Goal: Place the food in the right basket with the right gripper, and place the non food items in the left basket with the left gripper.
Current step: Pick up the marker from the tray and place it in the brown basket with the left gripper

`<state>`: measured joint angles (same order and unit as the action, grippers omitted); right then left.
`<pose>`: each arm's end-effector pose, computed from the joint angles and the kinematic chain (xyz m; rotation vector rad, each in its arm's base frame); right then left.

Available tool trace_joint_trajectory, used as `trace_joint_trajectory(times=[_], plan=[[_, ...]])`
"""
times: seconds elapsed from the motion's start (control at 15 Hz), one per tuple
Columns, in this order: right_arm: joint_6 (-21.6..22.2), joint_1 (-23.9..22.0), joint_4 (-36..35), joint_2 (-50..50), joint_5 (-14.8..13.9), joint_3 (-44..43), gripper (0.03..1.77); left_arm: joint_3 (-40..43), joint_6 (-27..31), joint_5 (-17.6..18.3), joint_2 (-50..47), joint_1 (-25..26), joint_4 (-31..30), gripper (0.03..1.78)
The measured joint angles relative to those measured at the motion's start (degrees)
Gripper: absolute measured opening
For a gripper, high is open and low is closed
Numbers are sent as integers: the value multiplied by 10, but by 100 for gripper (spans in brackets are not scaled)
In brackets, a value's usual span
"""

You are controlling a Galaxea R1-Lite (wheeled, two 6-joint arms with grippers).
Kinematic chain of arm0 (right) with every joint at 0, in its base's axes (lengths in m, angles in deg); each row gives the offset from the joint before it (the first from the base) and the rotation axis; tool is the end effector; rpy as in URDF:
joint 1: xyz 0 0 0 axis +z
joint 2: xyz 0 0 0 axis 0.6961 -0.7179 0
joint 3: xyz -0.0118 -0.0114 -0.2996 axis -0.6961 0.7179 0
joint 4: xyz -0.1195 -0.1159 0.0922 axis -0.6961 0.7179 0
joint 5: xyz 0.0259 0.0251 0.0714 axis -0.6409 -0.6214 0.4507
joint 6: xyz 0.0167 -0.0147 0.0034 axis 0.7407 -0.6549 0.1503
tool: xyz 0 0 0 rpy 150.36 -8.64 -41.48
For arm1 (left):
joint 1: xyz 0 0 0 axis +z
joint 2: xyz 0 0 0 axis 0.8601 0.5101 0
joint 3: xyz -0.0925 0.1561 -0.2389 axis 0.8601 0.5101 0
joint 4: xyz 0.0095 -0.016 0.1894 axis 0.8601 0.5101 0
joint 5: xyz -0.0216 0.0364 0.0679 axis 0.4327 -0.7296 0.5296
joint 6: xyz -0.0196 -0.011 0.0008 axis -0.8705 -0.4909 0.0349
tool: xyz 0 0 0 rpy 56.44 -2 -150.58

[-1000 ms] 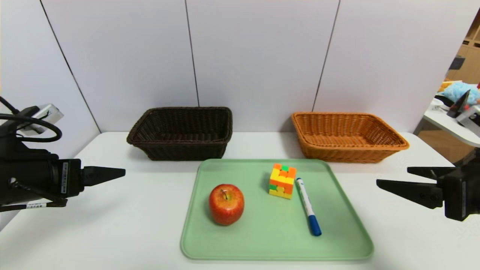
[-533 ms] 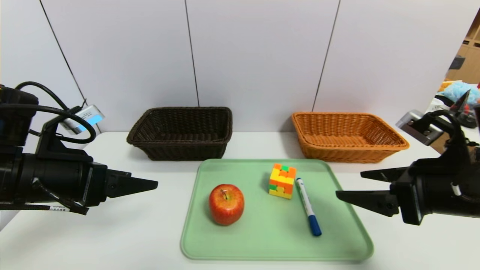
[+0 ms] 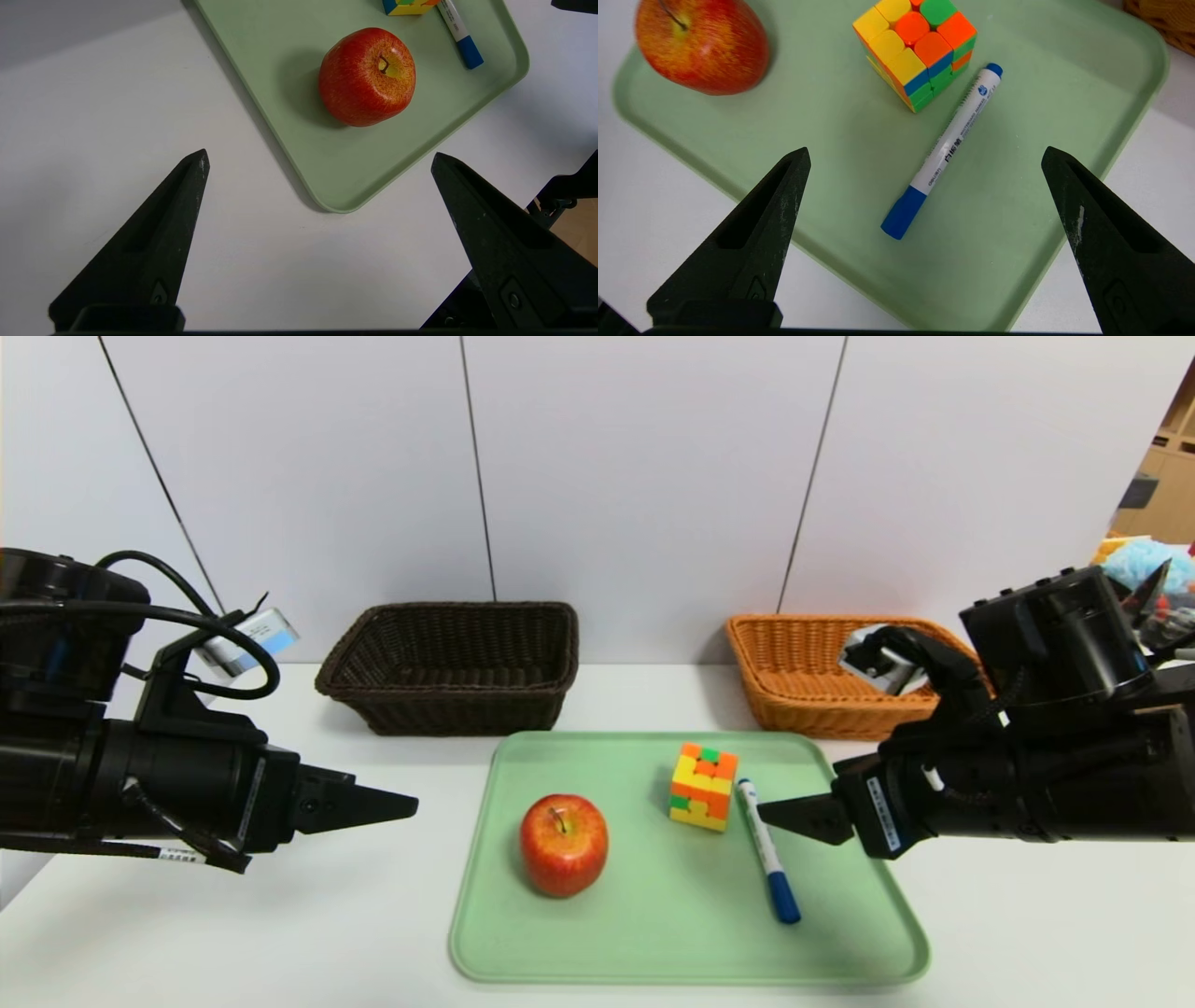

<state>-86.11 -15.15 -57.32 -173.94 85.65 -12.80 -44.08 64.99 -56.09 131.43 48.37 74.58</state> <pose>0.2175 0.1228 0.1995 -0.1250 0.7104 0.5646 0.2010 -0.0508 0.2206 -0.1366 0.7051 -0.7077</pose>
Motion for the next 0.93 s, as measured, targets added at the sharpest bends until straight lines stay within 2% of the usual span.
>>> trace_joint_trajectory(times=[0.13,0.27,0.47,0.67,0.8,0.93], plan=[[22,15,36,-17,-51,-19,171,0,0,-1,5,0,0,169],[67,27,87,-30,-80,-45,171,0,0,-2,9,0,0,169],[147,64,163,-48,-115,-76,171,0,-1,-1,14,-1,0,169],[225,89,185,-70,-130,-91,171,1,-2,-2,16,-1,1,169],[245,94,187,-89,-145,-93,171,2,-1,-2,16,-1,1,169],[251,99,187,-111,-179,-93,171,2,-1,-2,17,-1,1,169]])
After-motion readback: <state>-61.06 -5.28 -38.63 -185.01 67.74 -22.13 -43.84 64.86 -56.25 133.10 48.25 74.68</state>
